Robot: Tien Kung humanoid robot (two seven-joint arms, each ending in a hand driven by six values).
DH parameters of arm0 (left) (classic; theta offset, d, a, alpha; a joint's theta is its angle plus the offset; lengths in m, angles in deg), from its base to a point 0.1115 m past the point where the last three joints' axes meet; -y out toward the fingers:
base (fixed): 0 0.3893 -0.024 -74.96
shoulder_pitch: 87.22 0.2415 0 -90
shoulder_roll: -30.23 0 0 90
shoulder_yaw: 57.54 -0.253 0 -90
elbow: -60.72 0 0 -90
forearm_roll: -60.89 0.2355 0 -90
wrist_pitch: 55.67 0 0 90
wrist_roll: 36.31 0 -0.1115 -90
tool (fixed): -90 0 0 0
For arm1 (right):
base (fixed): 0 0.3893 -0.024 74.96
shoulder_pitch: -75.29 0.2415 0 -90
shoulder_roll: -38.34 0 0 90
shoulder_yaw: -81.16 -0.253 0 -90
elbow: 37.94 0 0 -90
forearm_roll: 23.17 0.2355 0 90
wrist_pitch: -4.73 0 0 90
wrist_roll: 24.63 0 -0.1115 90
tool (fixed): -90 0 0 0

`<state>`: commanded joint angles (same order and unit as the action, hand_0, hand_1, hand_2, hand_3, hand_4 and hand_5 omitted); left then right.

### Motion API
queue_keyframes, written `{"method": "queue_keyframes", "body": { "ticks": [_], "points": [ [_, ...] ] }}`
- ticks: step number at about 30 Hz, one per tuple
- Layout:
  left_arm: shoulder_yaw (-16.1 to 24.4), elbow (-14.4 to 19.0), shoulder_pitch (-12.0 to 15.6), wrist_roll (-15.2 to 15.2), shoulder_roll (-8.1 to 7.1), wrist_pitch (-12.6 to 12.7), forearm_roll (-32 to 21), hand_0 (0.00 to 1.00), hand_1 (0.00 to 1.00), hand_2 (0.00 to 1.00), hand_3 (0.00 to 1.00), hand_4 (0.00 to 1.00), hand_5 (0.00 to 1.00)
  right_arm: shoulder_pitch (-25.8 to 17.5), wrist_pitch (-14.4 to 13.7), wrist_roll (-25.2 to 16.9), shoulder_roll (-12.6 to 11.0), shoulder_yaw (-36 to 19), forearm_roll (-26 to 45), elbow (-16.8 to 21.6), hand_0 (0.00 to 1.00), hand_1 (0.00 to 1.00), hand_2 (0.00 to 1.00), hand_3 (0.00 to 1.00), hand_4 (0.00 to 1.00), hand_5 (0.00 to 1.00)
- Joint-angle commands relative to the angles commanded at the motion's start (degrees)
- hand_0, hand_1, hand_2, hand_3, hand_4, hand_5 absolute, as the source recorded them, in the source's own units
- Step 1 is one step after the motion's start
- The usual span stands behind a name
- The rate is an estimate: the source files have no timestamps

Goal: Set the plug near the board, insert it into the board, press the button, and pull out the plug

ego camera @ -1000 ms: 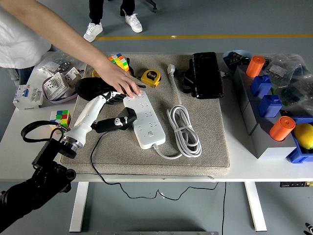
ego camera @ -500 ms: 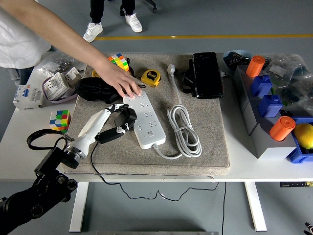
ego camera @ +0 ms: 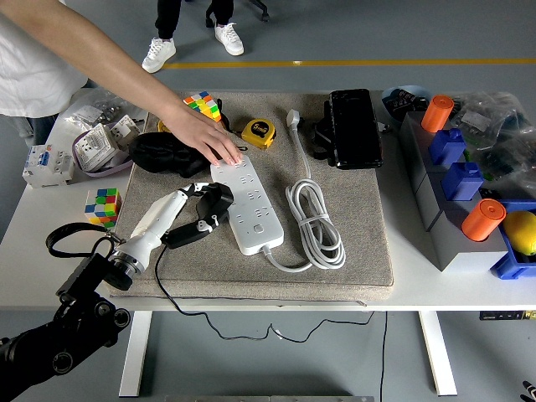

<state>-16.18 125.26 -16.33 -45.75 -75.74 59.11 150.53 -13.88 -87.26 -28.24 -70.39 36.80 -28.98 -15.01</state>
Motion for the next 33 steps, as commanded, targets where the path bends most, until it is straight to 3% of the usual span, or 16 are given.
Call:
{"method": "queue_keyframes", "body": {
  "ticks": [33],
  "points": [
    [-2.6, 0.06, -4.64, 2.27, 1.99, -1.41, 1.67, 0.804, 0.811, 0.821, 0.793, 0.833, 0.804, -0.05, -0.05, -0.33, 0.15, -0.54, -0.1, 0.18, 0.609, 0.664, 0.657, 0.535, 0.819, 0.491]
  ]
}}
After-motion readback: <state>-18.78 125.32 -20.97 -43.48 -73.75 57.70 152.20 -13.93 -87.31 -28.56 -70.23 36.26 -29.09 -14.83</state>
